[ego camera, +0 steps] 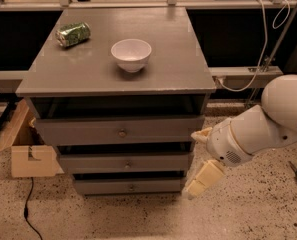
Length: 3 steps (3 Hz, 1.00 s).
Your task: Open bottom drawer
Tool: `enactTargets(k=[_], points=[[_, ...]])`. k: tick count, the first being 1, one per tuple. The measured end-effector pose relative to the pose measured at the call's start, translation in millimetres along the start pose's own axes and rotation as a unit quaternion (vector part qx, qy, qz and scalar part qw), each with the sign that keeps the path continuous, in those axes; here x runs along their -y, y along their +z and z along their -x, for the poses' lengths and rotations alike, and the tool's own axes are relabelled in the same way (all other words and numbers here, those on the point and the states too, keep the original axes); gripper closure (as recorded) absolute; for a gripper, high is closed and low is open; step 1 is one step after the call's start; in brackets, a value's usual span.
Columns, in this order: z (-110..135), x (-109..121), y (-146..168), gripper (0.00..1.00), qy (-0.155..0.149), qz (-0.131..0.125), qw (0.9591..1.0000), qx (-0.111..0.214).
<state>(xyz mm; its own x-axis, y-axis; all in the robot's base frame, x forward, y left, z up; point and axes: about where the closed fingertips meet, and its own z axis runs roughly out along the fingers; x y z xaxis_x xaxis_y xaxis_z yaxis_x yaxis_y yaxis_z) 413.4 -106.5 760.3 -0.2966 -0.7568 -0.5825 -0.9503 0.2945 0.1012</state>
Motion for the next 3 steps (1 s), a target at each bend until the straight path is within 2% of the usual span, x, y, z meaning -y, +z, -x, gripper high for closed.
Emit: enactTargets(k=[1,2,3], points=[[-15.6,3.6,19.2,0.00,0.006,0.004,0.9999,0.009],[-48.7,15.0,76.4,0.00,0.001,0.020,0.9995,0.026],[-76.1,27.2,150.5,0.00,-0.013,0.049,0.9976,0.048]])
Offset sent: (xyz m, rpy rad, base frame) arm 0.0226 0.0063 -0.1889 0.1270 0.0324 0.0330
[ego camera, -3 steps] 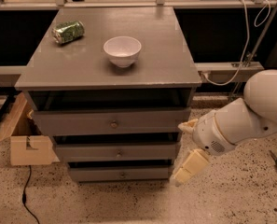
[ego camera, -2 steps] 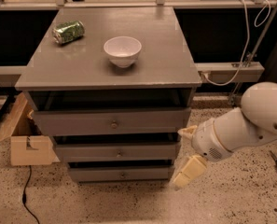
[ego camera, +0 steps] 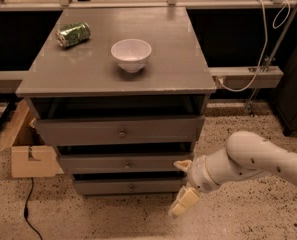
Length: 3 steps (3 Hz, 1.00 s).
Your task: Open bottom drawer
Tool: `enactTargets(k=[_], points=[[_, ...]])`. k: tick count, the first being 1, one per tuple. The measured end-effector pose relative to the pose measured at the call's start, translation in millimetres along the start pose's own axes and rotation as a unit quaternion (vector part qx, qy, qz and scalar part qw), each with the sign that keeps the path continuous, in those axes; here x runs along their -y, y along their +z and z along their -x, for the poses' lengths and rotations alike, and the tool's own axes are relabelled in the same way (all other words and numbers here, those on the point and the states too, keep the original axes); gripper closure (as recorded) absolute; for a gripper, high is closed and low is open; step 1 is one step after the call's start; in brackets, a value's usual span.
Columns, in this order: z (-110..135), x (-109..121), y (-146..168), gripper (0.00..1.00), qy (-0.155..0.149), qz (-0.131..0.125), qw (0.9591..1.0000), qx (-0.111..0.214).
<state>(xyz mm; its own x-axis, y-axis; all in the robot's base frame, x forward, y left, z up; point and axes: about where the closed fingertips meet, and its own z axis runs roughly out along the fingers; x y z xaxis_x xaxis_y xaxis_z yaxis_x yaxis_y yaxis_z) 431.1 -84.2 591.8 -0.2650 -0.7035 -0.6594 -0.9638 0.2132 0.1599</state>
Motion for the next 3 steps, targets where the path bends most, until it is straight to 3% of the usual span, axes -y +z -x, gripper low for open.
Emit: enactTargets(k=[1,2,3], points=[[-27.8,16.6,66.9,0.00,-0.004,0.024,0.9993,0.030],[-60.7,23.3,149.1,0.00,0.020,0.063,0.9960,0.061],[-60.7,23.4,149.2,0.00,0.019,0.063,0.9960,0.061]])
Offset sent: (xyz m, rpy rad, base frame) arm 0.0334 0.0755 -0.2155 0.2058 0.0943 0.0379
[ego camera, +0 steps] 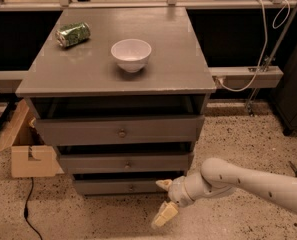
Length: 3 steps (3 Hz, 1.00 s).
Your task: Open bottom drawer
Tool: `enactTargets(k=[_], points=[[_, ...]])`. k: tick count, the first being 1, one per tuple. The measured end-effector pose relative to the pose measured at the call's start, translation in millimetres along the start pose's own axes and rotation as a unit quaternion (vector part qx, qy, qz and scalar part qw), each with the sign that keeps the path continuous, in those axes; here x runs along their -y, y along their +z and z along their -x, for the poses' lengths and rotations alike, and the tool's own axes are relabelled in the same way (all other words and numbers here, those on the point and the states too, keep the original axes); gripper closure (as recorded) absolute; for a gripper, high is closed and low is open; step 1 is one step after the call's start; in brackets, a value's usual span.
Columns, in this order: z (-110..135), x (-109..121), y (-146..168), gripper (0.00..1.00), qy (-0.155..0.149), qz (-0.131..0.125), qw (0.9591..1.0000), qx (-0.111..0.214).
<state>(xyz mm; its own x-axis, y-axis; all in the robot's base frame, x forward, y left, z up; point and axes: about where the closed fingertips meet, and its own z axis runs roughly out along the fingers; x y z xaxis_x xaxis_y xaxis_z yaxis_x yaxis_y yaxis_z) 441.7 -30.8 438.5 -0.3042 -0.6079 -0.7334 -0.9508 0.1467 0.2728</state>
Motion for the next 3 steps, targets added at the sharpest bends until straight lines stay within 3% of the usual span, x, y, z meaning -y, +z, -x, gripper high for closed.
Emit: enactTargets(k=[1,3], points=[[-19.5,23.8,14.5,0.00,-0.024,-0.017,0.9995,-0.013],[-82.1,102.3,44.8,0.00,-0.073,-0.040,0.9959,-0.035]])
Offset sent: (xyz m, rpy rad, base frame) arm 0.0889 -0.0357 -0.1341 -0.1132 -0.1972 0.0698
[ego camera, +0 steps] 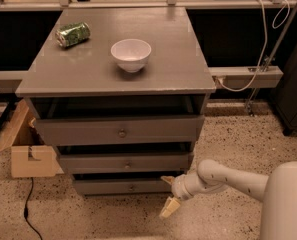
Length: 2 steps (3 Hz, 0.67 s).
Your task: Open bottom drawer
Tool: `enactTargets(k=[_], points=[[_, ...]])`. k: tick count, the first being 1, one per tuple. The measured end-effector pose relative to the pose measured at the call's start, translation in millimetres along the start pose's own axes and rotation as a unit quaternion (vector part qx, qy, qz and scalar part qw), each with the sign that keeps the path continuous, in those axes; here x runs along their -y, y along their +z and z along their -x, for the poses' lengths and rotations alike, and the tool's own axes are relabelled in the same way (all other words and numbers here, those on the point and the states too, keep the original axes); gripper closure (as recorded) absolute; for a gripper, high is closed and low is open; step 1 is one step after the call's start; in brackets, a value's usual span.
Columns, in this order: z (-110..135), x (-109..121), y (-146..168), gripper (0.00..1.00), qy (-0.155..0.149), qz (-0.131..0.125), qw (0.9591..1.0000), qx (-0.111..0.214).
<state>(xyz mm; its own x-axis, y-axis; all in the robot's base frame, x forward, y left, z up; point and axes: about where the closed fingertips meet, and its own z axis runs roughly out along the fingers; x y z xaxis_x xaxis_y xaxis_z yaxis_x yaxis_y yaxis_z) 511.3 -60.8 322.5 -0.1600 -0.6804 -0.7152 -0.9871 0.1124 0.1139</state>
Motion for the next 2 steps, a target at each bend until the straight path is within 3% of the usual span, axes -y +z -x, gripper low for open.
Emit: enactTargets(k=[1,2], points=[[-28.5,30.5,23.4,0.00,-0.004,0.000,0.9999,0.014],[-32.7,62.3,18.0,0.00,-0.005,-0.026,0.9995,0.019]])
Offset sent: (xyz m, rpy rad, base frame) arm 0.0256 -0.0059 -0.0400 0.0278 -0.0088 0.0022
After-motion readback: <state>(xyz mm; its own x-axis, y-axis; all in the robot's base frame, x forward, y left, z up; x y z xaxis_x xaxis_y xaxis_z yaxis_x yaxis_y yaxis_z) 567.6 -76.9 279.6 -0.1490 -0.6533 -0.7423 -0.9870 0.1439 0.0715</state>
